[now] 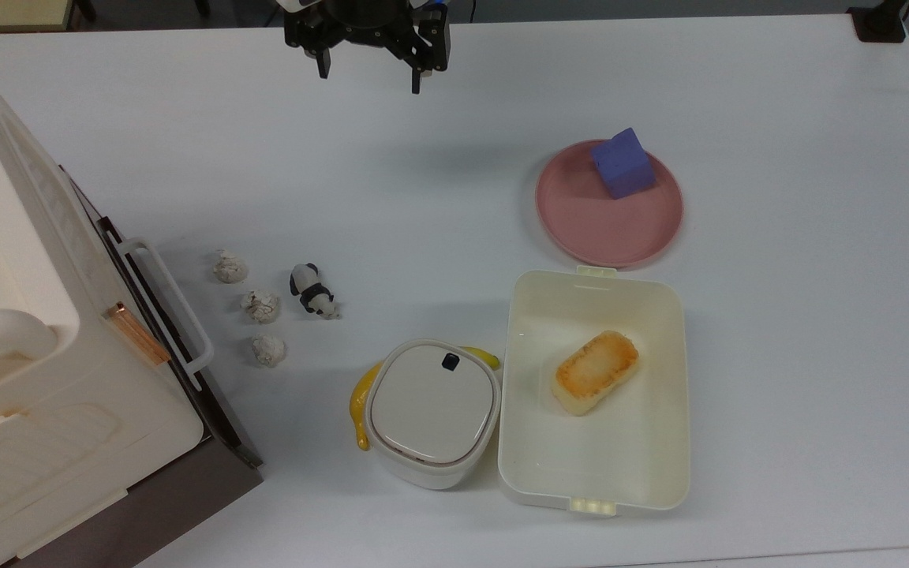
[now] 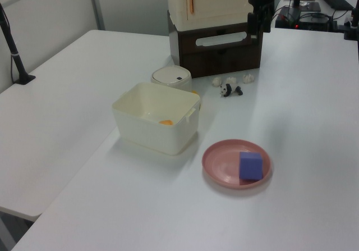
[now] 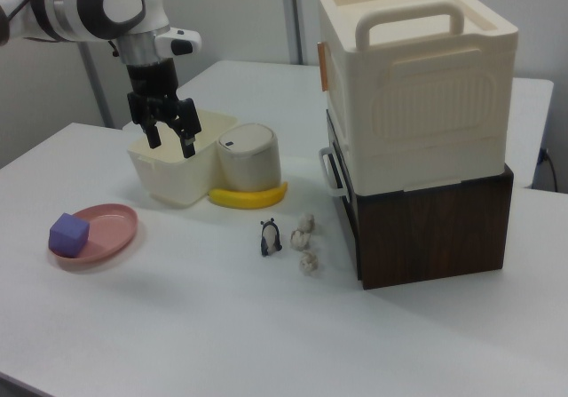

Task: Slide open the drawer
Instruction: 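Move the gripper toward the drawer front of the cream cabinet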

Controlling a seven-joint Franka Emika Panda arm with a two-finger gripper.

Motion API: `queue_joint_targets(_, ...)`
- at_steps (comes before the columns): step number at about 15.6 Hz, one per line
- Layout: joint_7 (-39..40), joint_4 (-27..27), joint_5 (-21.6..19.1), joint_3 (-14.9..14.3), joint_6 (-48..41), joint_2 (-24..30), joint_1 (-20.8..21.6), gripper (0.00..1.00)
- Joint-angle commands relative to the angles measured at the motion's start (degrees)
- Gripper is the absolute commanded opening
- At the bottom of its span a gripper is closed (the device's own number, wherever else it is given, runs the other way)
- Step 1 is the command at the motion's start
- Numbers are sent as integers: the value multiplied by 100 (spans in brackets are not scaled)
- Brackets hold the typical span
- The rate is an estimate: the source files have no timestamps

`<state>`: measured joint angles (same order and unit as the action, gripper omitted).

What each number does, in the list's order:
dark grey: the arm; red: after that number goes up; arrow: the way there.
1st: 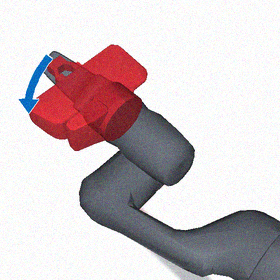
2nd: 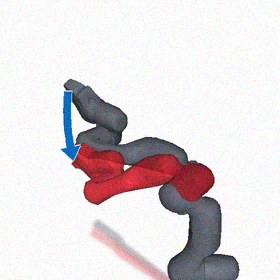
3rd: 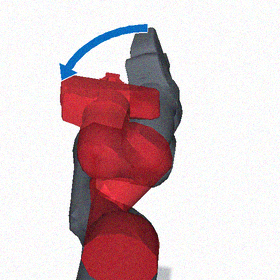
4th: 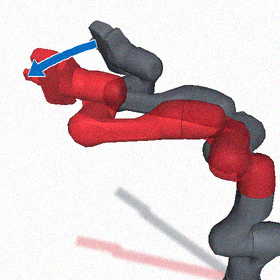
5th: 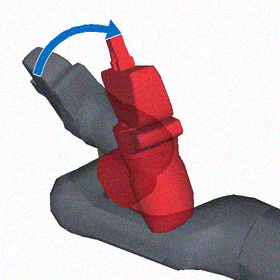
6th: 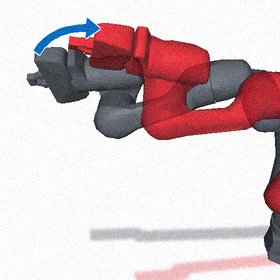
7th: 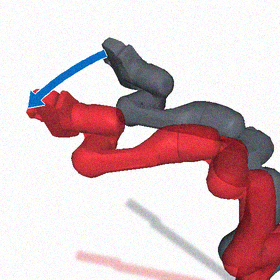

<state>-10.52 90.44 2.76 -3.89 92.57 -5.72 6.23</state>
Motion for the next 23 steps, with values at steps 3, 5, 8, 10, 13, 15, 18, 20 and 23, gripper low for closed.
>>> queue_joint_targets(3,112,-35,-47,-59,121,-52,-43,100)
queue_joint_targets(5,225,-35,-56,-59,121,-61,-96,100)
queue_joint_targets(8,1006,-35,-39,-59,174,-69,-183,100)
queue_joint_targets(10,1506,-35,-30,-94,628,-157,-280,100)
queue_joint_targets(13,2498,-17,5,-462,1358,-367,-324,100)
queue_joint_targets(15,3202,-26,-21,-735,1850,-526,-368,100)
queue_joint_targets(18,3574,-52,14,-1051,2501,-868,-386,99)
queue_joint_targets(20,3574,-131,32,-1166,2871,-1097,-386,98)
queue_joint_targets(23,3566,-131,32,-1237,3188,-1352,-377,94)
